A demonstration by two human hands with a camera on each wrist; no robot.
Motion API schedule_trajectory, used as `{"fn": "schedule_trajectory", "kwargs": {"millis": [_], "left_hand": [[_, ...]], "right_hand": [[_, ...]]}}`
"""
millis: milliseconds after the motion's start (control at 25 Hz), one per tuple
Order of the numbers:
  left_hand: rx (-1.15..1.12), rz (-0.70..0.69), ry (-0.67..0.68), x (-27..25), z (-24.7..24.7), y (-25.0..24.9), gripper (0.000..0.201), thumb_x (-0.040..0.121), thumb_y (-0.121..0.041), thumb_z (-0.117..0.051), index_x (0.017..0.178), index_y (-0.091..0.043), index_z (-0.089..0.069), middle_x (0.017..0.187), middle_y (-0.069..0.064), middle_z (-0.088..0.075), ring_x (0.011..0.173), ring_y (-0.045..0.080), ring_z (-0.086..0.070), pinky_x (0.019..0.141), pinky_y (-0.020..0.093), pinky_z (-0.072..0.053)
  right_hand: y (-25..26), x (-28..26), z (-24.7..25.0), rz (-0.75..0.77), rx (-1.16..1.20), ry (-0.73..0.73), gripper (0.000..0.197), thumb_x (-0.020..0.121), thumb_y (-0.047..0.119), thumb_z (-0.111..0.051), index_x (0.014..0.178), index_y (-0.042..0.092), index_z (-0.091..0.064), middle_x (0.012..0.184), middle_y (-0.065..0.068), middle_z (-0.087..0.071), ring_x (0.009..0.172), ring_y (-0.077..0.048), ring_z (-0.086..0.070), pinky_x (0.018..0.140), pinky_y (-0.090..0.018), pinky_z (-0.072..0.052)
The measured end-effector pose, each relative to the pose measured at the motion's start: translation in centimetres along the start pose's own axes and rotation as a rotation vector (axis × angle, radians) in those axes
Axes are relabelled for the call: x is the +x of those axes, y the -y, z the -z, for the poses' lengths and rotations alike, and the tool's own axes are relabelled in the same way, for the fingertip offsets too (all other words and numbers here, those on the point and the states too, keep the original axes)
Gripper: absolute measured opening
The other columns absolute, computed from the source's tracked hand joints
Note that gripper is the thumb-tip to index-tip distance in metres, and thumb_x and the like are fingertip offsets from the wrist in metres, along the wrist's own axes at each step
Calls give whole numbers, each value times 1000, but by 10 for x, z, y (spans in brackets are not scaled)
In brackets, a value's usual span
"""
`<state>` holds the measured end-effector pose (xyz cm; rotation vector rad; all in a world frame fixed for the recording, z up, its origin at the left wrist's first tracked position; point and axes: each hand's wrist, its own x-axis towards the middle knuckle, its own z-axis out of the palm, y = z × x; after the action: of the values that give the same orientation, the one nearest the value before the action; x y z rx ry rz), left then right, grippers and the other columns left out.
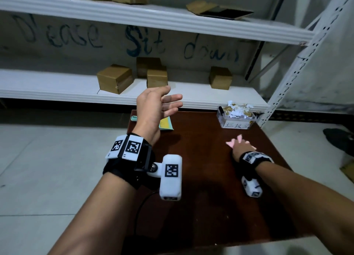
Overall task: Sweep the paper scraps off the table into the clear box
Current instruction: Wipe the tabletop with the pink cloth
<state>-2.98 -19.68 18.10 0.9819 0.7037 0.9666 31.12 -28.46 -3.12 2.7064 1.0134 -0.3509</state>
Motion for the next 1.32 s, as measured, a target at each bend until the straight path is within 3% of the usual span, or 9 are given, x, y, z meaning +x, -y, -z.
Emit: {"fn": "schedule_trajectory", "kwargs": {"millis": [240,440,560,680,760,840,1000,1120,1320], "left_hand": [[13,-26,11,-6,13,-10,31,94,-19,-59,120,-3,-54,95,18,-77,90,34,-75,93,46,-58],[6,-39,7,-5,27,-23,26,94,-20,-59,115,-6,-55,96,18,-77,91,33,-75,95,47,-57],[17,-37,15,-8,30,-25,22,94,-21,-59,112,-9,-56,96,18,-77,91,33,-75,95,47,-57],[14,-39,17,-9,32,-26,22,94,-20,-60,111,-7,-57,96,18,-77,91,33,-75,95,47,-57],[8,-41,20,-10,33,-27,24,94,-20,-60,114,-6,-56,96,19,-77,90,34,-75,94,47,-57],[4,-43,12,-10,35,-29,28,94,-19,-59,117,-3,-56,95,20,-77,90,35,-75,94,47,-57],[-16,-55,-9,-11,39,-34,30,95,-18,-59,120,-3,-55,96,19,-77,91,36,-75,93,46,-57],[-32,-66,-19,-11,41,-37,23,96,-18,-59,116,-7,-57,96,19,-77,92,36,-75,92,45,-57],[-50,-59,-23,-9,45,-39,18,96,-19,-60,110,-9,-57,96,19,-77,94,36,-74,93,45,-57]], "right_hand": [[120,-36,-6,316,-55,-116,50,103,20,-41,153,26,-36,168,-7,-17,144,-32,-34,114,-52,-35],[219,-78,-10,606,-32,-66,52,107,32,-42,157,26,-29,170,-3,-6,154,-36,-14,118,-53,-29],[239,-101,-16,806,-46,-57,59,108,33,-39,162,24,-17,171,-5,-8,156,-34,-12,119,-55,-32],[214,-124,-13,907,-7,-68,77,103,26,-48,162,41,-1,172,0,-12,152,-27,-30,114,-51,-41],[183,-126,-8,898,6,-95,84,98,17,-48,157,55,-3,171,7,-16,146,-25,-40,107,-44,-47],[150,-123,3,804,63,-86,88,90,9,-46,156,57,-12,167,10,-27,139,-26,-50,107,-40,-48],[109,-90,24,615,-8,-34,78,94,6,-43,163,34,-18,165,-1,-35,143,-30,-46,110,-34,-38],[109,-56,26,563,-56,-17,71,98,11,-43,163,28,-21,166,-5,-32,147,-31,-40,112,-35,-36],[132,-18,26,478,-43,-41,68,96,12,-48,161,25,-29,159,-12,-42,139,-33,-49,108,-36,-40]]}}
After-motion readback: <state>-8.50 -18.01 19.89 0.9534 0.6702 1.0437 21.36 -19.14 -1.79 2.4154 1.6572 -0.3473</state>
